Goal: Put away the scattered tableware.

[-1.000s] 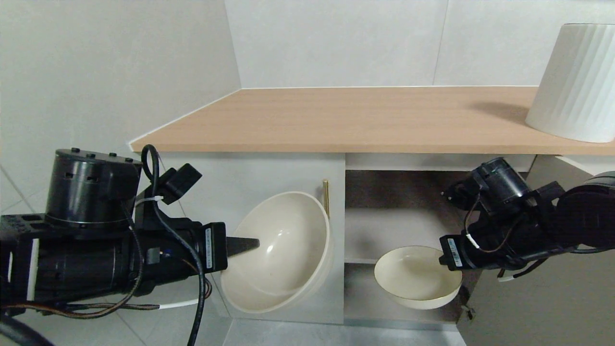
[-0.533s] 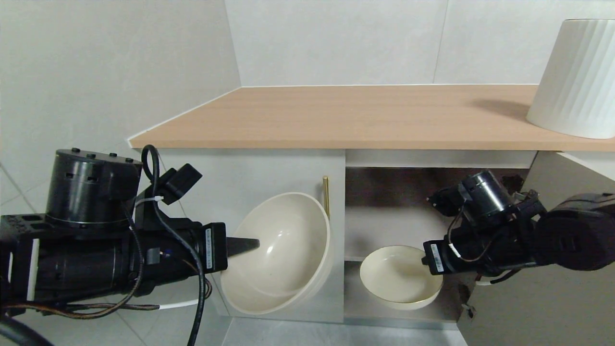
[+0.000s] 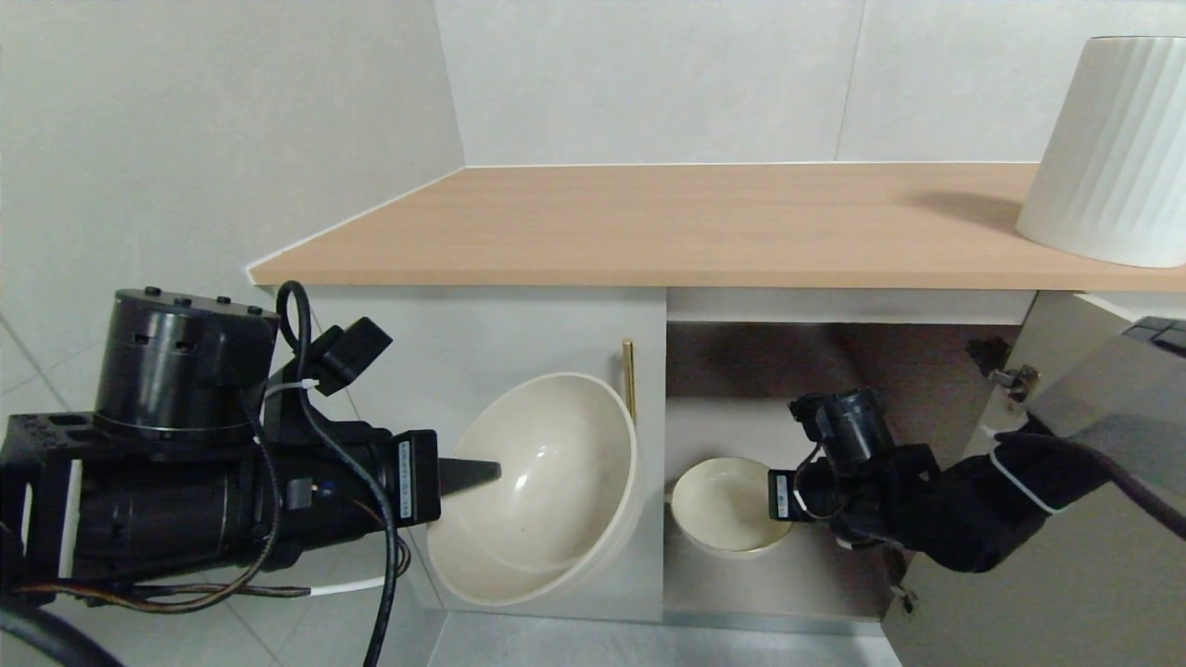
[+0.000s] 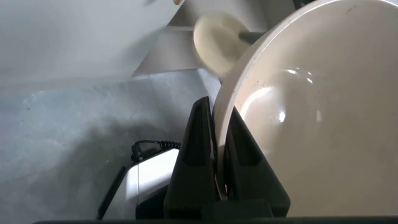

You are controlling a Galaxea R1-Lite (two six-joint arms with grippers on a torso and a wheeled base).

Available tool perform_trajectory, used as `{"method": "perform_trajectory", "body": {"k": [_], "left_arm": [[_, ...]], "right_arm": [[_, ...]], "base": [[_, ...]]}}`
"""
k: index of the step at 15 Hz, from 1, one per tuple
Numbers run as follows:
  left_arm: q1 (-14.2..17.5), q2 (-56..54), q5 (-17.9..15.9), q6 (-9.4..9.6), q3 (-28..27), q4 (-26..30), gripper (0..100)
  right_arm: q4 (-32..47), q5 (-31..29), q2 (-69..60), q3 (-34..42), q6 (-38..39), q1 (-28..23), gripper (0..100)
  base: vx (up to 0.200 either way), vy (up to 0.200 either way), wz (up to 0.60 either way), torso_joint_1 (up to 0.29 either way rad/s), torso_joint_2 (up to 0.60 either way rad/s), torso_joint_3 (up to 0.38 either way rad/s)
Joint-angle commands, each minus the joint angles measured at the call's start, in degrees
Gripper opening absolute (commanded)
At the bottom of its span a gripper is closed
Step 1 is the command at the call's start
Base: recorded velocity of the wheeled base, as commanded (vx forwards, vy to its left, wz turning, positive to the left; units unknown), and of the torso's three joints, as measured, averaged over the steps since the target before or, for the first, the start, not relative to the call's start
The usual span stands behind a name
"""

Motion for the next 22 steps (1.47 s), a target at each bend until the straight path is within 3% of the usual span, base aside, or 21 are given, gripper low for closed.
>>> {"method": "perform_trajectory", "body": {"k": [1, 10, 17, 22], "left_arm": [[-0.1, 0.4, 0.0, 0.06, 0.1, 0.0, 0], [-1.8, 4.8, 0.5, 0.15, 0.6, 0.4, 0], [-2.0, 5.5, 0.5, 0.15, 0.6, 0.4, 0], [-2.0, 5.8, 1.0, 0.15, 0.6, 0.4, 0]], "right_arm": [[-4.7, -3.7, 7.8, -1.4, 0.1, -2.1, 0], [-7.0, -14.3, 18.0, -14.2, 2.8, -8.2, 0], [-3.3, -15.3, 21.6, -22.0, 3.2, -9.9, 0], [-3.3, -16.3, 22.4, -23.5, 3.2, -10.3, 0]], "base": [[0.000, 0.000, 0.00, 0.000, 0.00, 0.000], [0.000, 0.000, 0.00, 0.000, 0.00, 0.000], [0.000, 0.000, 0.00, 0.000, 0.00, 0.000], [0.000, 0.000, 0.00, 0.000, 0.00, 0.000]]}}
